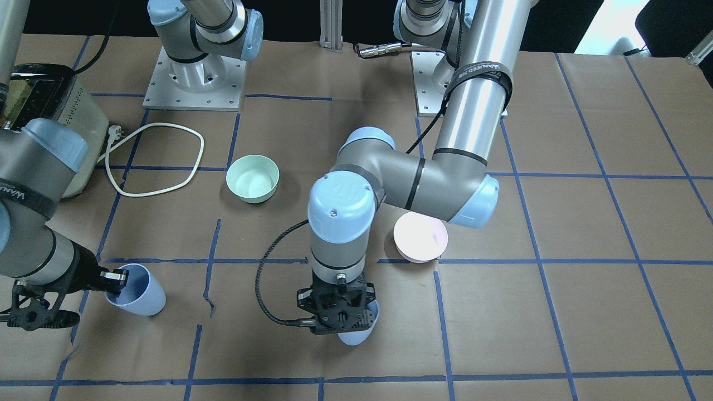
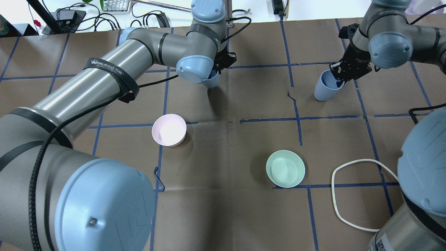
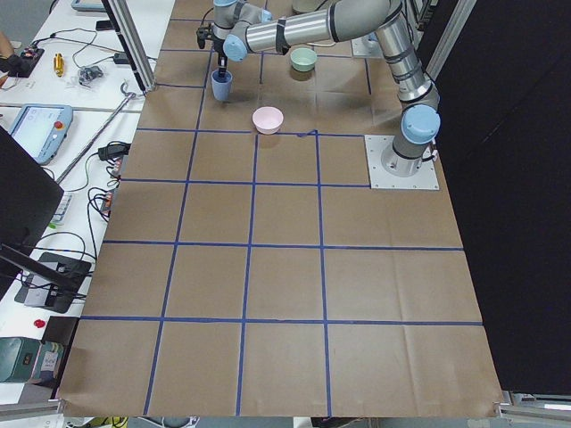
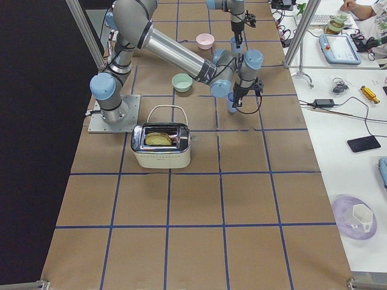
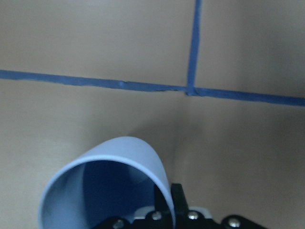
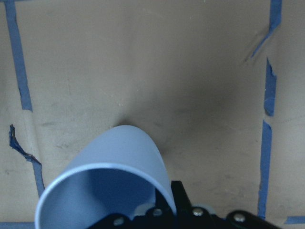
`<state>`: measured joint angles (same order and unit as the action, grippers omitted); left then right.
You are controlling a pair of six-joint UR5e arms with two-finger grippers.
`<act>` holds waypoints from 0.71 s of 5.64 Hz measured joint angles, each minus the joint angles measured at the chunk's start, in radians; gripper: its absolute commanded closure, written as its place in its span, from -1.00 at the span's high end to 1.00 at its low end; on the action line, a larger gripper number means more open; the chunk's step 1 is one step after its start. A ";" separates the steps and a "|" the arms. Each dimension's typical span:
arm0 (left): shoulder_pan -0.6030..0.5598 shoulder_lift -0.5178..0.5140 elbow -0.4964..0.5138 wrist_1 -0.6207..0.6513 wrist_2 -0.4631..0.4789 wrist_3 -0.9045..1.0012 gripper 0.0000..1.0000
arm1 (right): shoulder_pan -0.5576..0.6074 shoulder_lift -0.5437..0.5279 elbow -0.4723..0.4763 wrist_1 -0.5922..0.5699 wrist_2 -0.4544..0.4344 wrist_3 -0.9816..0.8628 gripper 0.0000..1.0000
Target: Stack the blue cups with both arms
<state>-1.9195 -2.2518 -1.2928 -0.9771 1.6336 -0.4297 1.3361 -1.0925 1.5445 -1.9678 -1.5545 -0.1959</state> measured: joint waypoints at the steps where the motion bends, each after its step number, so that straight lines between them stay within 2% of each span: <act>1: -0.040 -0.009 0.001 0.003 0.003 -0.011 0.98 | 0.003 -0.023 -0.039 0.038 -0.004 0.001 -0.92; 3: -0.062 0.000 -0.016 -0.013 0.011 -0.011 0.99 | 0.009 -0.126 -0.149 0.273 -0.009 0.006 -0.92; 4: -0.060 0.013 -0.024 -0.034 0.012 -0.010 0.99 | 0.010 -0.194 -0.167 0.371 -0.010 0.011 -0.92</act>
<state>-1.9798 -2.2392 -1.3171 -1.0108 1.6460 -0.4398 1.3461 -1.2863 1.3778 -1.5968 -1.5643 -0.1849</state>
